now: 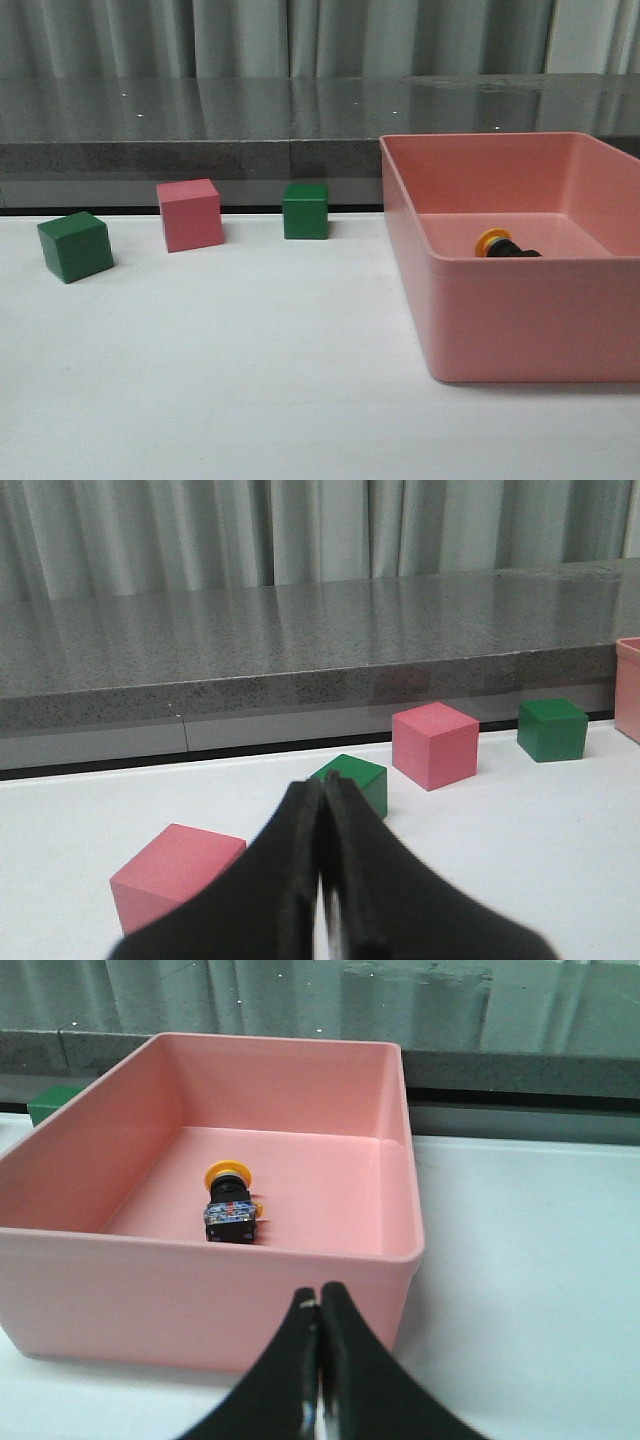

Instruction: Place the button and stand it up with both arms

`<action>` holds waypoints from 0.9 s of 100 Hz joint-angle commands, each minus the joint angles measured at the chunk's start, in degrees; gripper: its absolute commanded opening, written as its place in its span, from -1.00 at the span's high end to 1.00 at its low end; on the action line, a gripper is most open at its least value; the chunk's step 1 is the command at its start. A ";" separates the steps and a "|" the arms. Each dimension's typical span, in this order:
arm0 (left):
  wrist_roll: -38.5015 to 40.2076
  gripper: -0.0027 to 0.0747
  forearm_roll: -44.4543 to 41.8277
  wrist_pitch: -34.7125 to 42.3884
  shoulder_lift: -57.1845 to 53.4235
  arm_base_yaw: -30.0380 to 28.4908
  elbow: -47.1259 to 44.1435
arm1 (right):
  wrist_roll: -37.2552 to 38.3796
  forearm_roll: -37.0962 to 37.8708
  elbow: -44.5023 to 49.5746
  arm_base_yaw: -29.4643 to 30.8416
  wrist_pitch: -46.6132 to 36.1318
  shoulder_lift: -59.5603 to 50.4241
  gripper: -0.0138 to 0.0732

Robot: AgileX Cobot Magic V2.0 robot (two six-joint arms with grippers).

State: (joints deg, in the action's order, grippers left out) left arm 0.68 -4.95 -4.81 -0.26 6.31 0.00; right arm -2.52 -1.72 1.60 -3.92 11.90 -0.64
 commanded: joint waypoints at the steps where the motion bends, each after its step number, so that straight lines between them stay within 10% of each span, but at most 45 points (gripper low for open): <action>1: 0.26 0.98 0.52 4.49 -1.73 -0.19 -2.59 | -0.13 0.36 -0.90 0.41 -5.03 -1.14 0.83; 51: 0.26 0.98 0.52 4.49 -1.73 -0.19 -2.59 | 1.08 -0.02 -2.94 0.21 -20.09 -0.74 0.83; 90: 0.26 0.98 0.52 4.49 -1.73 -0.19 -2.59 | 4.33 -0.12 -29.56 0.21 -4.62 22.32 0.83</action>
State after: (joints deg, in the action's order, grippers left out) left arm 0.68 -4.95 -4.81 -0.26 6.31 0.00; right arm 1.71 -1.72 -19.43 -3.92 6.53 14.41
